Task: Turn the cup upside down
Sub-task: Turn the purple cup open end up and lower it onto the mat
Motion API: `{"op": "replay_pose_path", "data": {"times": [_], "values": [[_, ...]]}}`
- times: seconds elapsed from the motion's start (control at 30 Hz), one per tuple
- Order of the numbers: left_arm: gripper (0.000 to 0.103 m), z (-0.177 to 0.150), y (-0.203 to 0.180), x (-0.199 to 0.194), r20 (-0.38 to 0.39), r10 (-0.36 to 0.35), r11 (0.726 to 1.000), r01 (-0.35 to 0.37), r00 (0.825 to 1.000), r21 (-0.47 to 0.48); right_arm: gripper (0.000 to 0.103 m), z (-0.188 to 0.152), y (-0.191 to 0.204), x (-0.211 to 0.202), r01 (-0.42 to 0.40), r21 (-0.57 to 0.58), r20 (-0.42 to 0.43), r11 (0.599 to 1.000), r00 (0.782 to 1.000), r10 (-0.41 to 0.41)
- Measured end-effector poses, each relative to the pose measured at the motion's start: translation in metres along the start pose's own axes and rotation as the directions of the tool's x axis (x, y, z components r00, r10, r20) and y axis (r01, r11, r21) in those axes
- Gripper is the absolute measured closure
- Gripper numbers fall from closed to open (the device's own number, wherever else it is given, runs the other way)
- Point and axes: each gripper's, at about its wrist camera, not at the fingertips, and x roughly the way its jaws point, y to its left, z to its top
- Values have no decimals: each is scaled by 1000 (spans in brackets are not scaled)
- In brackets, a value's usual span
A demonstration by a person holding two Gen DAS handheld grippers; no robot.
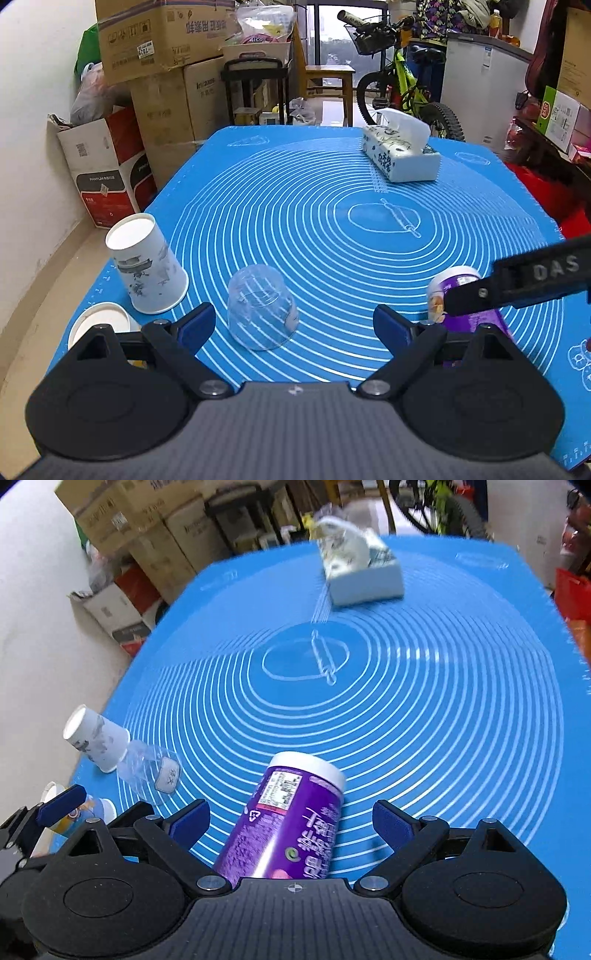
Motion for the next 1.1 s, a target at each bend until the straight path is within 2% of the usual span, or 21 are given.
{"op": "replay_pose_path", "data": {"times": [0.13, 0.2, 0.33, 0.47, 0.57, 0.6, 0.7, 0.8, 0.93, 1.1], "values": [[11, -1, 3, 4, -11, -2, 1000, 2, 1000, -5, 16, 2, 1, 19, 4, 24, -76, 1000, 997, -2], [11, -2, 3, 5, -12, -7, 1000, 7, 1000, -6, 28, 1, -1, 27, -18, 40, -107, 999, 994, 22], [11, -2, 1, 6, -15, -19, 1000, 19, 1000, -4, 30, -1, -2, 25, -61, 35, -92, 998, 994, 64], [11, -2, -3, 6, -14, -31, 999, 31, 999, -9, 30, -7, 2, 7, -19, -33, 15, 999, 1000, 19], [11, -1, -5, 5, -10, -43, 999, 43, 999, -11, 31, -14, 5, -13, 67, -111, 134, 992, 990, -52], [11, -1, -7, 5, -8, -48, 999, 48, 999, -10, 31, -18, 7, -22, 104, -140, 187, 985, 979, -76], [11, -1, -12, 5, -5, -60, 998, 60, 998, -7, 32, -30, 8, -42, 218, -192, 353, 957, 925, -140], [11, -1, -19, 4, -3, -78, 997, 78, 997, -7, 32, -36, 6, -47, 279, -193, 453, 941, 876, -167], [11, -3, -28, 3, -3, -90, 996, 90, 996, 3, 32, -44, 1, -48, 366, -177, 540, 914, 813, -220], [11, -7, -33, 4, -6, -99, 995, 99, 995, 6, 32, -70, -8, -42, 436, -194, 632, 879, 741, -228]]}}
